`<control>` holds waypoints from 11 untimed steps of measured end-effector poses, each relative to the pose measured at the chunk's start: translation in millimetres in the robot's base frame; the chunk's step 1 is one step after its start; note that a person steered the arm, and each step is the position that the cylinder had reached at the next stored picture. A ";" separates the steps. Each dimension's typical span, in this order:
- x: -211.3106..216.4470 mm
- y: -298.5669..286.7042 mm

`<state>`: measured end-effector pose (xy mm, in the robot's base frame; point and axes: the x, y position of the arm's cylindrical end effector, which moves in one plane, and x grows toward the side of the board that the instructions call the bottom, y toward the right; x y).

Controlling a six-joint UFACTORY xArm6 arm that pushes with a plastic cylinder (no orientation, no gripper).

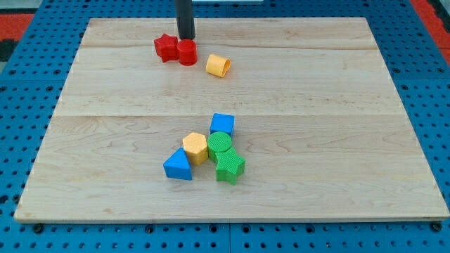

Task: Place the red circle above the yellow hexagon

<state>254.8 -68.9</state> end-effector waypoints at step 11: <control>88.8 124.6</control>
